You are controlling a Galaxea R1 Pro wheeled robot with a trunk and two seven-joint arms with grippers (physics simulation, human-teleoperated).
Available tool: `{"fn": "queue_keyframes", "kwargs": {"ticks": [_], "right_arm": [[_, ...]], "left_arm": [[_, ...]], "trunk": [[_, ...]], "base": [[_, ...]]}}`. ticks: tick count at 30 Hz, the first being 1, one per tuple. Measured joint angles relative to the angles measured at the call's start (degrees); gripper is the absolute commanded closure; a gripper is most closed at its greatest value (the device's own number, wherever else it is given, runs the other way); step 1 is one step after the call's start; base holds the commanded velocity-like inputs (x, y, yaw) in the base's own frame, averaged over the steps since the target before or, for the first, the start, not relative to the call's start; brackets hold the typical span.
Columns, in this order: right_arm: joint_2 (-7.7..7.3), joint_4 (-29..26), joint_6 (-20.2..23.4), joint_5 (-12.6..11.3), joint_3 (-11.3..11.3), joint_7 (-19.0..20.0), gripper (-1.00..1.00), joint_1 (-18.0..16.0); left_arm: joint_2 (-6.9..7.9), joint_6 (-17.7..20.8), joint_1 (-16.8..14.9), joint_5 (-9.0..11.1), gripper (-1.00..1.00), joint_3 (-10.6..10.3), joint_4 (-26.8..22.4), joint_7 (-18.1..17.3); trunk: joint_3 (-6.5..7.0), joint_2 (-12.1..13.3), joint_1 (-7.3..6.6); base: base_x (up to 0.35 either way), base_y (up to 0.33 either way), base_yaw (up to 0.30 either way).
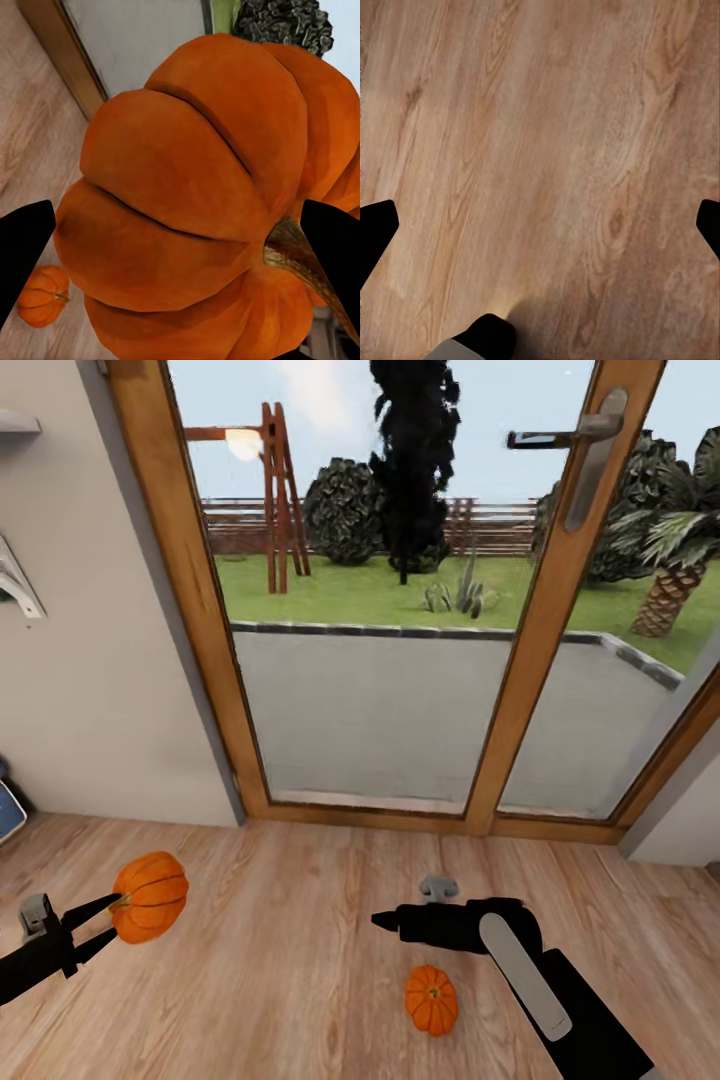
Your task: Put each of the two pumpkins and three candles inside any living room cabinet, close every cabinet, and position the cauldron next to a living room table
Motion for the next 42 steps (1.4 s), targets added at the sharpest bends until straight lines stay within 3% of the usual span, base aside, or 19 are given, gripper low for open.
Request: {"fn": "queue_keyframes", "kwargs": {"ticks": [13, 29, 42], "right_arm": [[0.05, -0.1, 0.0, 0.0, 0.0, 0.0, -1.00, 0.0], [-0.02, -0.8, 0.0, 0.0, -0.1, 0.0, -1.00, 0.0], [0.00, -0.1, -0.4, 0.0, -0.5, -0.5, -1.00, 0.0]], "left_arm": [[-0.05, 0.0, 0.0, 0.1, 1.00, 0.0, 0.0, 0.0], [-0.13, 0.0, 0.0, 0.0, 1.00, 0.0, 0.0, 0.1], [-0.10, 0.1, 0.0, 0.1, 1.00, 0.0, -0.1, 0.1]], "trunk": [[-0.25, 0.0, -0.01], [-0.26, 0.0, -0.02], [-0.26, 0.0, 0.00]], "base": [[0.059, 0.155, 0.092], [0.160, -0.135, -0.028], [0.007, -0.004, 0.000]]}}
